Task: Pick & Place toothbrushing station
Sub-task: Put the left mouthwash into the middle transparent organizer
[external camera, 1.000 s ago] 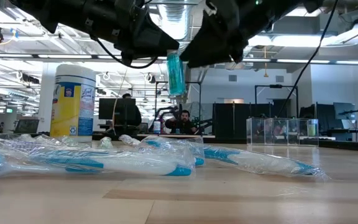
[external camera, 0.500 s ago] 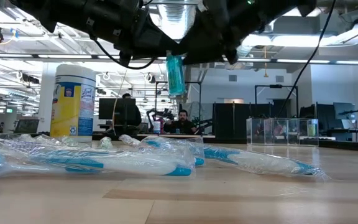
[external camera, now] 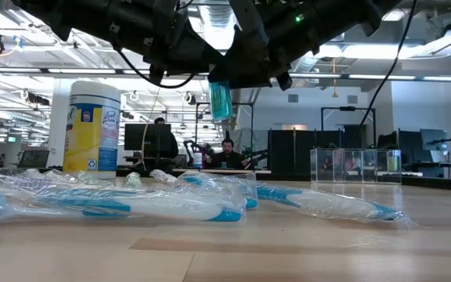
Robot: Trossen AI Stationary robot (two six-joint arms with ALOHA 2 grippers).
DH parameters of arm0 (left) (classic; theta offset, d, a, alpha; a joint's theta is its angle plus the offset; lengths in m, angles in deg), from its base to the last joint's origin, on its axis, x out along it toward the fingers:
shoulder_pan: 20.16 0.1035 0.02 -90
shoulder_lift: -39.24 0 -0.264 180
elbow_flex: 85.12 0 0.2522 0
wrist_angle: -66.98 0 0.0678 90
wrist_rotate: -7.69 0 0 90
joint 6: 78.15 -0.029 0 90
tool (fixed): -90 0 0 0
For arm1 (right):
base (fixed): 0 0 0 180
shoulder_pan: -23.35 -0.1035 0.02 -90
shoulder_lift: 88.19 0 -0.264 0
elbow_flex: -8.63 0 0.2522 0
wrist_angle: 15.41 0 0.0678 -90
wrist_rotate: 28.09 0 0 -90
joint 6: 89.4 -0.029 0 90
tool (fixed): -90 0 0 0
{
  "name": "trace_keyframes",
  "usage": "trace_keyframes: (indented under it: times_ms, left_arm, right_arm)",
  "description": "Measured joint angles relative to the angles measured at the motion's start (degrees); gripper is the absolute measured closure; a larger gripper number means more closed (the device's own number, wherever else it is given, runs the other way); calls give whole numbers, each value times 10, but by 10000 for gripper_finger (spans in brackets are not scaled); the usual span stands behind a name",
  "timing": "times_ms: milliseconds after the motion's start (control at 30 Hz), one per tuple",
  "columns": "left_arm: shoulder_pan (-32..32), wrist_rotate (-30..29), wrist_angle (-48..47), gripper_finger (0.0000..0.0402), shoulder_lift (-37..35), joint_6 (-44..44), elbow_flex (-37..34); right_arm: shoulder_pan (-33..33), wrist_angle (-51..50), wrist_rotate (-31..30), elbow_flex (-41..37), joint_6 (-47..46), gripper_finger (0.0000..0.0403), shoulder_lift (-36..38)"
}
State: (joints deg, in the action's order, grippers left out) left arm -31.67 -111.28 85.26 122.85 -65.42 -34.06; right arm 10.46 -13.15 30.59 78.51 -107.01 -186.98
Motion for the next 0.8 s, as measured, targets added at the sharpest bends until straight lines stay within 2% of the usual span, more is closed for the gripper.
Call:
trace_keyframes:
  times_ms: [267,600,800]
  left_arm:
    - [0,0,-1,316,0,4,0]
    - [0,0,0,281,0,-5,0]
    - [0,-11,-2,283,-6,-43,-1]
  right_arm:
    - [-2,-1,-2,0,6,341,0]
    - [-2,-1,0,0,11,337,0]
    - [-2,-6,-1,0,11,343,0]
